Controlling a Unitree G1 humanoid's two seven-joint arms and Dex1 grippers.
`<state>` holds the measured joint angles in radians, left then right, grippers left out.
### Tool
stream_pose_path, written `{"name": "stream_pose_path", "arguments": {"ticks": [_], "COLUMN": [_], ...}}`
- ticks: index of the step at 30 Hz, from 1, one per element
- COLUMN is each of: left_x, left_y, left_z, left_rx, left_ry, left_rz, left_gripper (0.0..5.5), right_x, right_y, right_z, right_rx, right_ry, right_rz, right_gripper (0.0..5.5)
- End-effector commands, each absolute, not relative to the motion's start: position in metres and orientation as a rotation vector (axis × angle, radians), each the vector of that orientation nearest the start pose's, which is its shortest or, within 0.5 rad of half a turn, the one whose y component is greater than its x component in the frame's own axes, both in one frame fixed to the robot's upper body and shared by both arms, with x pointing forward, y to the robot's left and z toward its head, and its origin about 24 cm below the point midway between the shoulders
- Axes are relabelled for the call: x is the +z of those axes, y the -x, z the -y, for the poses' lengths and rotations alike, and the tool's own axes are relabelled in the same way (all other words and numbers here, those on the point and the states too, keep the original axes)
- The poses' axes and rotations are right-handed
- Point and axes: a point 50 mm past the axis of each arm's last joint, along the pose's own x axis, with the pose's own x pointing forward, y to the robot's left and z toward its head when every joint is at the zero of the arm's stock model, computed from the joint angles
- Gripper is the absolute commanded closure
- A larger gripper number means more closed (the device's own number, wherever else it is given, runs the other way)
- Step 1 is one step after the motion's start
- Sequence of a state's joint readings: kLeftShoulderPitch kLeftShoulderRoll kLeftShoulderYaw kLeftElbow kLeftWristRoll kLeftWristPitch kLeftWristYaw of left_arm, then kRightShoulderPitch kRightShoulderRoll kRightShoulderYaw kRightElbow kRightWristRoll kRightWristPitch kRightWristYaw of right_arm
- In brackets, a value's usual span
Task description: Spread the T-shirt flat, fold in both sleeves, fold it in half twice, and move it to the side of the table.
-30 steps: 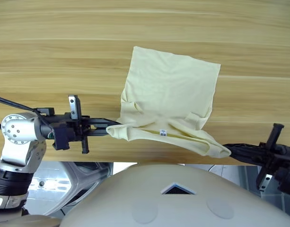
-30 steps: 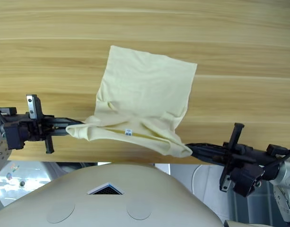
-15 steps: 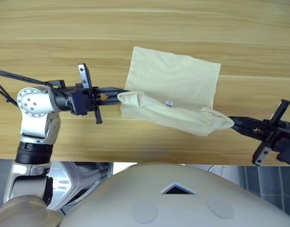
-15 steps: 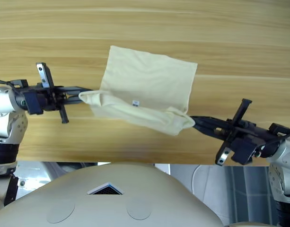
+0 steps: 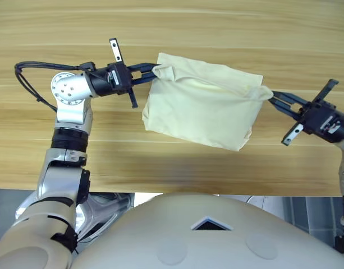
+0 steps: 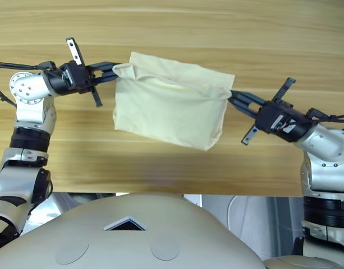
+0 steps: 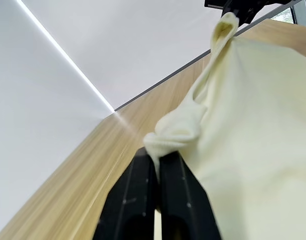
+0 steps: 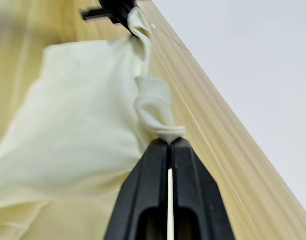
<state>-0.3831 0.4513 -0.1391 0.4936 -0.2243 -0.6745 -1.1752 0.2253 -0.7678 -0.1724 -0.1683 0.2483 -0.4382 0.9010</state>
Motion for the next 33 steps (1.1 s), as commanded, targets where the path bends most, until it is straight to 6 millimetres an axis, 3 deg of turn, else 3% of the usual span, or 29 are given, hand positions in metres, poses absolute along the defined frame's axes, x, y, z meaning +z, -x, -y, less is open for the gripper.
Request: {"name": "stream_pose_path", "arguments": {"ticks": [1,13,16,24,33], "left_x": [0.079,0.058,0.044,-0.005,-0.022], "left_y": [-0.293,-0.329,-0.332,-0.316,-0.304], "left_z": [-0.16,-0.147,-0.143,-0.129,-0.119], "left_rx": [-1.238,-1.022,-0.993,-0.986,-1.002], "left_ry": [-0.57,-0.686,-0.736,-0.84,-0.854], "left_rz": [0.321,0.2,0.11,-0.098,-0.14], "left_gripper": [5.49,5.49,5.49,5.49,5.49], "right_x": [0.109,0.089,0.076,0.04,0.005], "right_y": [-0.207,-0.243,-0.25,-0.264,-0.261], "right_z": [0.25,0.247,0.242,0.234,0.227], "right_rx": [0.852,0.739,0.737,0.731,0.766], "right_ry": [0.748,0.844,0.885,0.936,0.936], "right_rz": [0.116,0.05,0.016,-0.08,-0.187], "right_gripper": [5.5,5.5,5.5,5.5,5.5]}}
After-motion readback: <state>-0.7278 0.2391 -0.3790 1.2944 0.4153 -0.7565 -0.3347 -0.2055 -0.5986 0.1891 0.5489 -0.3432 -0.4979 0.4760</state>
